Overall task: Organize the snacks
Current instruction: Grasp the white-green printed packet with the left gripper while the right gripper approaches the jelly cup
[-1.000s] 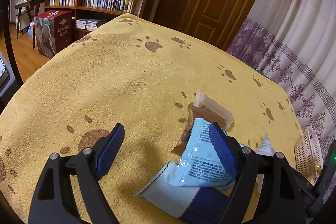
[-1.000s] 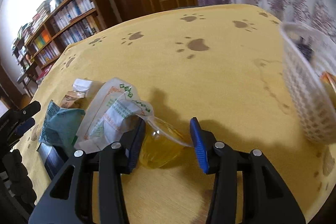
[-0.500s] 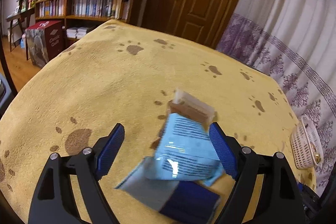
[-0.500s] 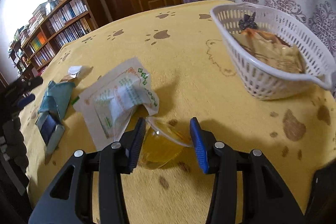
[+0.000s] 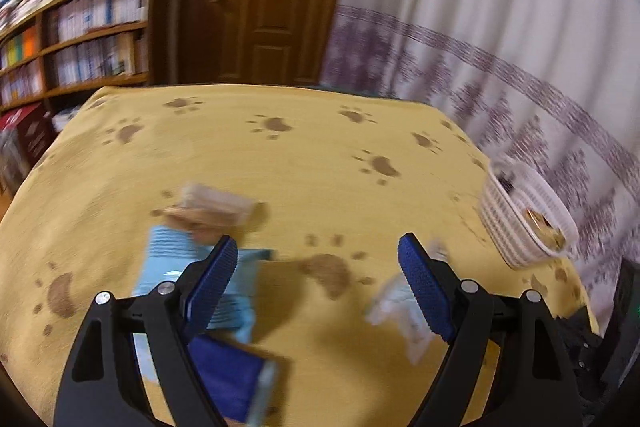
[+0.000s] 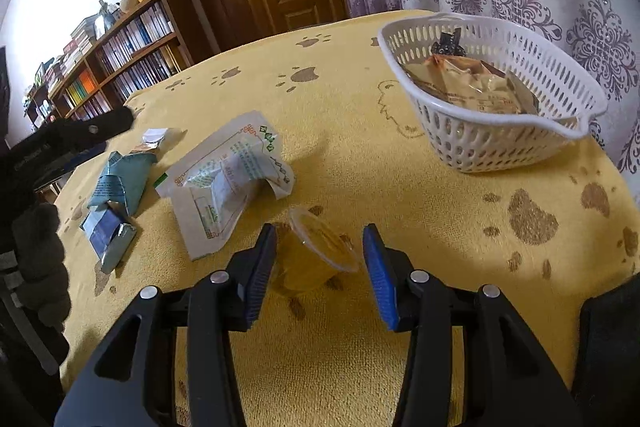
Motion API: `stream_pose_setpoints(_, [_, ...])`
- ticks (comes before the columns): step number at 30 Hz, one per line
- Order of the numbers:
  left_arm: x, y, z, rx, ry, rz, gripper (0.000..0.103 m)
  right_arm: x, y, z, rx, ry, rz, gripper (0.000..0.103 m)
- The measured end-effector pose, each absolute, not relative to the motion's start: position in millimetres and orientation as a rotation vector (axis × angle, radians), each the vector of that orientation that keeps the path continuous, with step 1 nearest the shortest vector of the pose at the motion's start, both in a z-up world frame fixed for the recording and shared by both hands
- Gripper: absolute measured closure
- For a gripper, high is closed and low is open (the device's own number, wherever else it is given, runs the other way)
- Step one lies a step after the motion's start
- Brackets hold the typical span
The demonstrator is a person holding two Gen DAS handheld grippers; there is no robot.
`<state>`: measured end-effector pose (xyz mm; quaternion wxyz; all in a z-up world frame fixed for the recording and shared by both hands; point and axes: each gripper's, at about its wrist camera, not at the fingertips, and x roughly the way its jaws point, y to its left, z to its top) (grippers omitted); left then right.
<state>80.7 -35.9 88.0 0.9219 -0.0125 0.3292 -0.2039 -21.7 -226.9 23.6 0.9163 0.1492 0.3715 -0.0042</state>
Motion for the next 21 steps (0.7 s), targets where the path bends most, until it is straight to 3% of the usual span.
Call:
stream_pose_setpoints(4, [74.3,-75.5,82.0,0.085,0.684,-0.512,0.021,-27.1,-235.0,20.5,0.335,0.761,-0.002,0.047])
stream_pose_setpoints(11, [68.4,-122.1,62.9,0.244,0.692,-0.593,0.021,-36.6,-241.9,19.8,0.356,0.759,0.014,0.046])
stream_pose_setpoints(21, [83.5,-132.6,35.4,0.285,0.771,-0.62,0.02,-47.4,-247.4,18.4,0.382,0.769,0.027,0.045])
